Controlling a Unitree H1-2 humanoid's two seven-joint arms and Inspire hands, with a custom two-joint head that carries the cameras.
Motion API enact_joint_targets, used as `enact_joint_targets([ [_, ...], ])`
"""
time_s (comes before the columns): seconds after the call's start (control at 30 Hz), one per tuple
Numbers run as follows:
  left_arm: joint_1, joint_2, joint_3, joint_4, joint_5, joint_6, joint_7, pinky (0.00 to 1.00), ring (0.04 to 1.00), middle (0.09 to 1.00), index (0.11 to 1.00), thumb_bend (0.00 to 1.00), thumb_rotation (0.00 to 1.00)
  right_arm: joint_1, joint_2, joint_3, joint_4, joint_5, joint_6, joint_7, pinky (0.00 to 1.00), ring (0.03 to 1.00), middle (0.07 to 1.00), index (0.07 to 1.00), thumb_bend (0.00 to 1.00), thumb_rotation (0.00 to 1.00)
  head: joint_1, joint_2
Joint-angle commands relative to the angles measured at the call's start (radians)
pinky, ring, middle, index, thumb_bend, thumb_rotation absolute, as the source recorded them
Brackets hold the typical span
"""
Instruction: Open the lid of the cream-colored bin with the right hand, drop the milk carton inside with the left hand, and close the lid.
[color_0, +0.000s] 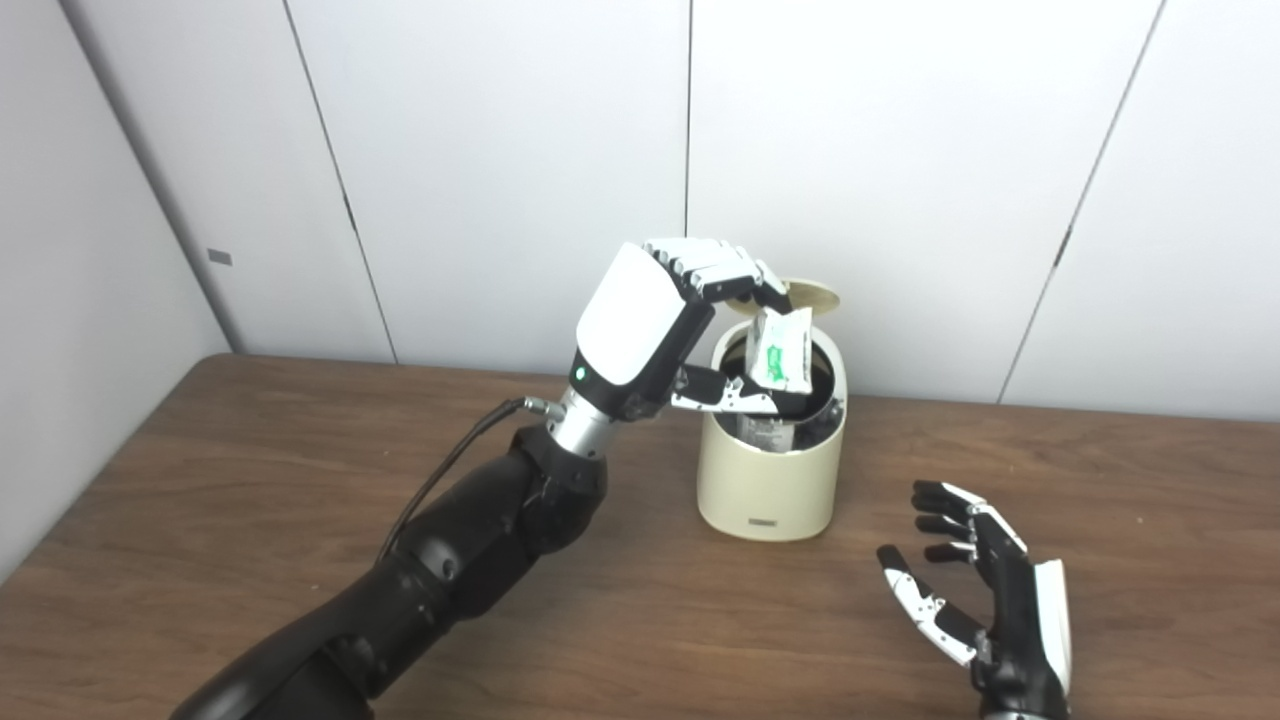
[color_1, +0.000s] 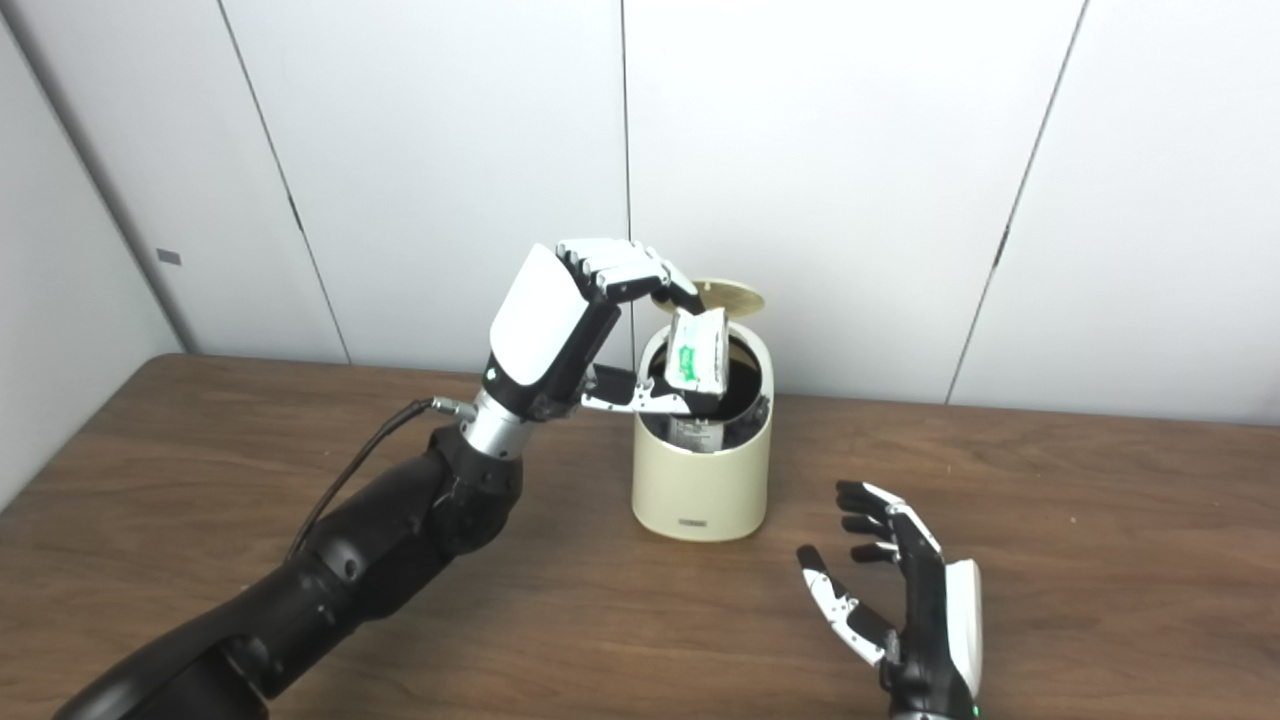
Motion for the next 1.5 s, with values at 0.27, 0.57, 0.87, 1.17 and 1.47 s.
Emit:
enact_joint_targets([
  [0.27,-0.089,0.007,-0.041,0.062,-0.019,-0.010,0.084,0.34,0.466,0.487,0.462,0.50,0.00,0.031,0.020,0.015,0.010,-0.002,-0.027,-0.012,0.55,0.660,0.697,0.696,0.26,0.16,-0.012,0.011],
  [0.57,-0.069,0.003,-0.063,0.078,-0.066,-0.010,0.089,0.33,0.445,0.495,0.474,0.50,0.00,0.033,0.023,0.015,0.000,-0.003,-0.017,-0.008,0.55,0.662,0.698,0.698,0.25,0.16,-0.013,0.018],
  [0.87,-0.058,0.016,-0.069,0.067,-0.074,-0.010,0.080,0.35,0.472,0.486,0.458,0.50,0.00,0.036,0.024,0.013,-0.008,-0.004,-0.014,-0.003,0.55,0.658,0.695,0.693,0.26,0.18,-0.012,0.024],
  [1.17,-0.054,0.026,-0.087,0.067,-0.116,-0.010,0.064,0.35,0.456,0.490,0.474,0.50,0.00,0.040,0.025,0.012,-0.023,-0.007,0.016,0.010,0.55,0.666,0.702,0.701,0.26,0.21,-0.011,0.027],
  [1.47,-0.043,0.037,-0.092,0.044,-0.170,-0.010,0.012,0.39,0.493,0.492,0.483,0.52,0.00,0.036,0.021,0.014,-0.015,-0.007,0.002,0.008,0.55,0.664,0.701,0.698,0.26,0.19,-0.007,0.028],
])
